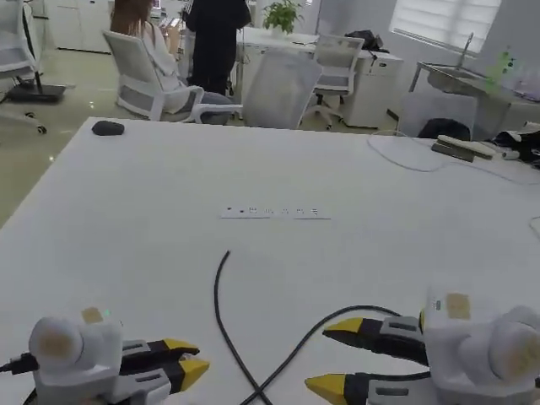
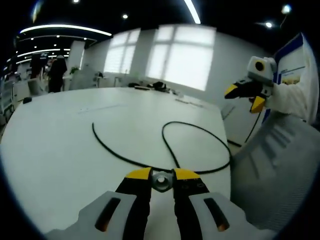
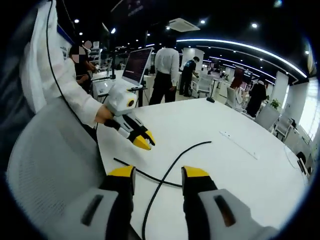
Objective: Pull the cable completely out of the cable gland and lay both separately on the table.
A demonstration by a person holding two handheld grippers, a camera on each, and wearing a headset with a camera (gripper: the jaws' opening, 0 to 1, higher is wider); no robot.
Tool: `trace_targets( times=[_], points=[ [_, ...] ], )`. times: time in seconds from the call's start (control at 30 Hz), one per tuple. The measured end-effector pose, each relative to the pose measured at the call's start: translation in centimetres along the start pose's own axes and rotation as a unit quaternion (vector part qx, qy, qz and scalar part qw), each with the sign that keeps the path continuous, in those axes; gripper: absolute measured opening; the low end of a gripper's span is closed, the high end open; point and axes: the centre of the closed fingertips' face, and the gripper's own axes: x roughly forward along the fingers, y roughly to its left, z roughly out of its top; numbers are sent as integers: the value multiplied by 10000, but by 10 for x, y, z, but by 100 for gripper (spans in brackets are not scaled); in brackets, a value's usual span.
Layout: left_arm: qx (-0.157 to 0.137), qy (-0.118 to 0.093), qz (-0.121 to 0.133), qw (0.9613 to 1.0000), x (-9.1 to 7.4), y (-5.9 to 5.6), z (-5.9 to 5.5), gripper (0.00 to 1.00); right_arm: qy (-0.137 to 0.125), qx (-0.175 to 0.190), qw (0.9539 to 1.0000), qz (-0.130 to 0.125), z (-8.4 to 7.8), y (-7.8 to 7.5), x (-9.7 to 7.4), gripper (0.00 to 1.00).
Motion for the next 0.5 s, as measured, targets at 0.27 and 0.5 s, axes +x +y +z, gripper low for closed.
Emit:
trace_targets(
  times=[0.27, 0.5],
  points=[
    [-122, 156, 75, 9998, 13, 14, -28, 17, 139, 233, 9990, -367, -20, -11, -31, 38],
    [5, 417, 152, 9990, 14, 15, -50, 17, 39, 493, 9963, -703, -24, -24, -54, 38]
  ],
)
